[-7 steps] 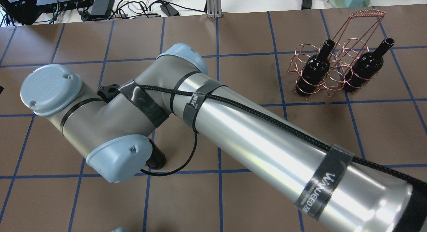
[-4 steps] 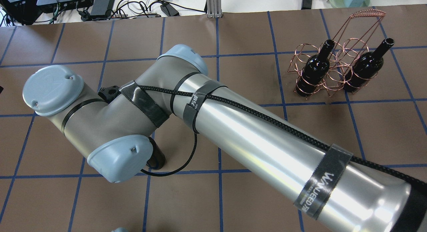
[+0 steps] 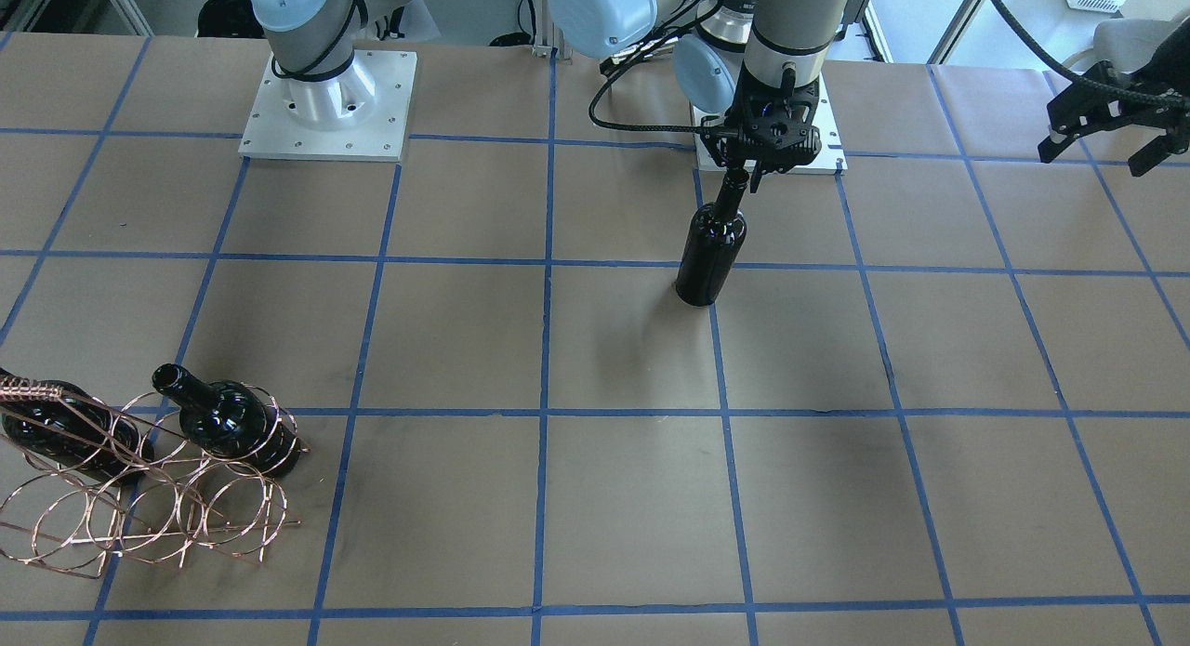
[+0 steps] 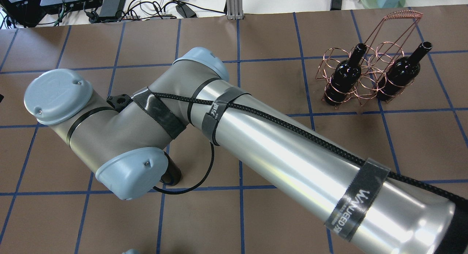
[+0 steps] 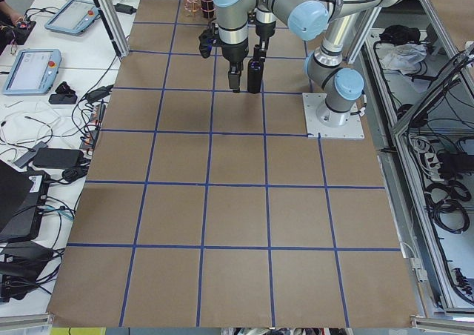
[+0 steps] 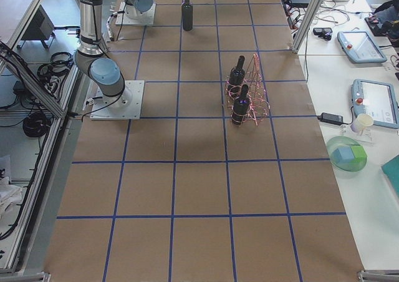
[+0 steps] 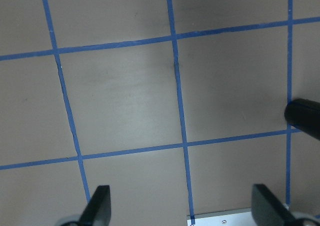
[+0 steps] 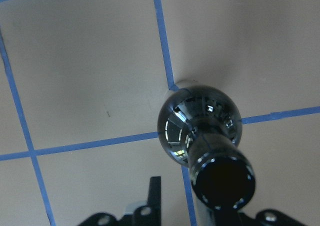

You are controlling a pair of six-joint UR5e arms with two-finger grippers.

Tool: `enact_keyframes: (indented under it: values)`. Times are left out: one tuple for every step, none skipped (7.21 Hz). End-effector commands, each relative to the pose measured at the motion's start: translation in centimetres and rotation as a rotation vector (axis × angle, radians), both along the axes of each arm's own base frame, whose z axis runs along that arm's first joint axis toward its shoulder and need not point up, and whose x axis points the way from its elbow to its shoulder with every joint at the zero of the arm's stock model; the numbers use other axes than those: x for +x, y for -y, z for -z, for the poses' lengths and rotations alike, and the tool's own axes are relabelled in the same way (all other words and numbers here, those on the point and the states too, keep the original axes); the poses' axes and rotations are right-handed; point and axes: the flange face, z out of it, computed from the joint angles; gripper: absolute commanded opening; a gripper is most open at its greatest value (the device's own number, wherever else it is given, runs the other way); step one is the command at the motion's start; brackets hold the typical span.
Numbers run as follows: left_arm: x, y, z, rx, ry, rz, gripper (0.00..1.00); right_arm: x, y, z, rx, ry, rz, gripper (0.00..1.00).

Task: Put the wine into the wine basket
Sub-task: 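Lift the dark bottle with the right gripper and carry it toward the basket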

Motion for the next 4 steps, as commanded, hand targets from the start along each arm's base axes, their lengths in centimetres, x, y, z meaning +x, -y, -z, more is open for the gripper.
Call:
enact_keyframes:
  values:
    - [0.0,0.0,0.0,0.000,0.000,-0.001,1.00,0.0,0.0,0.0,-0.007,0.001,-0.032,0.75]
    - [0.0,0.0,0.0,0.000,0.000,-0.001,1.00,-0.4,0.6,0.0,-0.015,-0.002,-0.062,0.77]
    - [0.0,0.0,0.0,0.000,0.000,-0.001,1.00,-0.6,1.1,0.1,-0.020,-0.001,-0.097,0.77]
    - [0.0,0.0,0.1,0.003,-0.002,-0.001,1.00,-0.8,1.5,0.1,-0.023,-0.003,-0.108,0.77]
